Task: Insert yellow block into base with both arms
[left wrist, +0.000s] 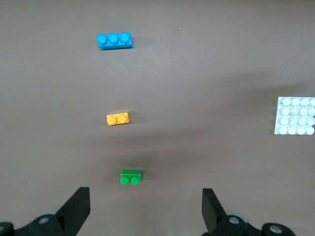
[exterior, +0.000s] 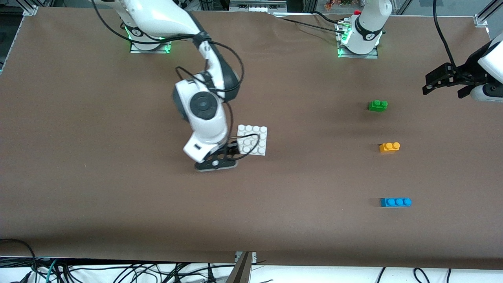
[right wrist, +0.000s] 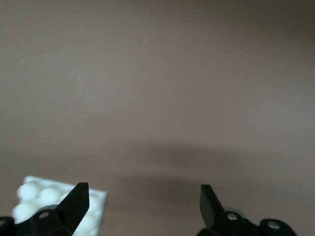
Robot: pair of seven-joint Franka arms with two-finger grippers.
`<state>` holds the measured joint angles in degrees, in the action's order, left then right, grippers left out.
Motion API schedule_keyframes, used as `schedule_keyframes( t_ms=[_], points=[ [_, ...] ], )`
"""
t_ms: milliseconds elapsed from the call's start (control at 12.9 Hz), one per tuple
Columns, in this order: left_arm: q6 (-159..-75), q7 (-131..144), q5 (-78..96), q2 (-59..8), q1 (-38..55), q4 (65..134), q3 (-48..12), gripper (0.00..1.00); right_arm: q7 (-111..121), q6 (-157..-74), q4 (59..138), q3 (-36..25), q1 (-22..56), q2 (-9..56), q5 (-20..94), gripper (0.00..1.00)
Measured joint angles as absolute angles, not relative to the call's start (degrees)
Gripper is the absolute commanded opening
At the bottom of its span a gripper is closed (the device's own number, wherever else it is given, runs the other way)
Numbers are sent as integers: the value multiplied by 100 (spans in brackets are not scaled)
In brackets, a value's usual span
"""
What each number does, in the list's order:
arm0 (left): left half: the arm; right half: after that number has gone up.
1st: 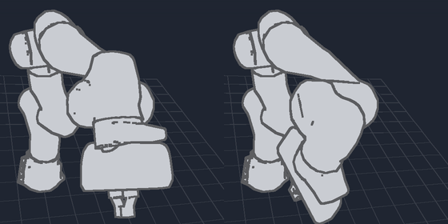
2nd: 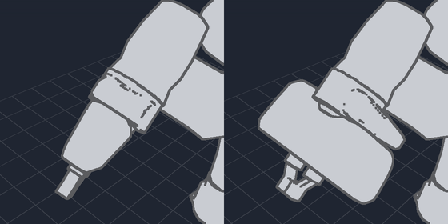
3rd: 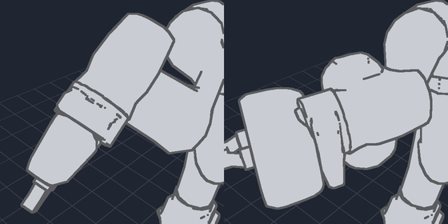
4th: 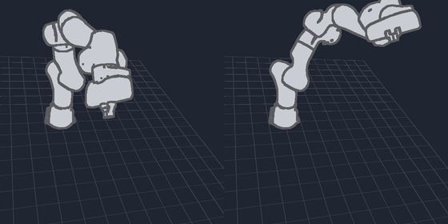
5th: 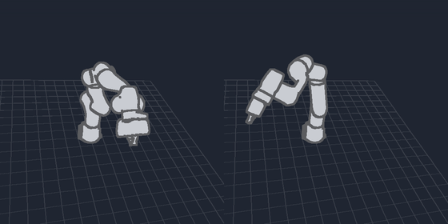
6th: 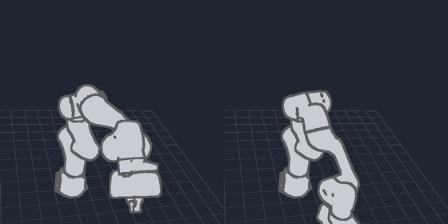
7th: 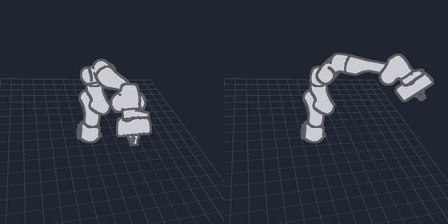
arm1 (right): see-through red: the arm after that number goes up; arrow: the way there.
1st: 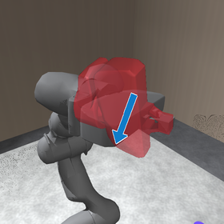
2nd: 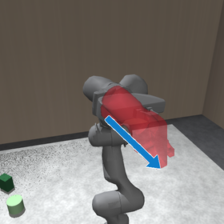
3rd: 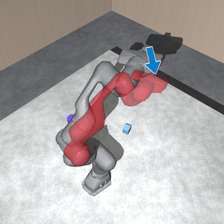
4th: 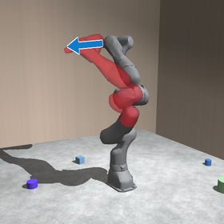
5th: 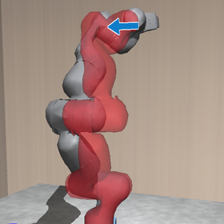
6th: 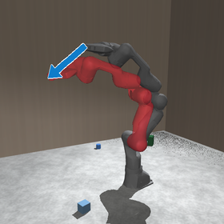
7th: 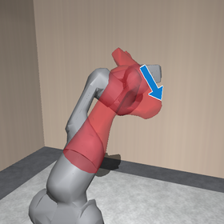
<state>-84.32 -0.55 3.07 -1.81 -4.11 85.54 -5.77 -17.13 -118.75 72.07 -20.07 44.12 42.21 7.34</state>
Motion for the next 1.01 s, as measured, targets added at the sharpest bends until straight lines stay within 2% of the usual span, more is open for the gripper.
schedule_keyframes(
  t_ms=[542, 1006],
  points=[
    [-8430, -55, 307, -181, -411, 8554, -577, 100, -1253, -11200, 7184, -2310, 3467, 3749, 731, 100],
    [-8428, -55, 307, -181, -412, 8553, -576, 100, -1117, -10944, 7262, -2299, 2118, 2356, 735, 100]
  ],
)
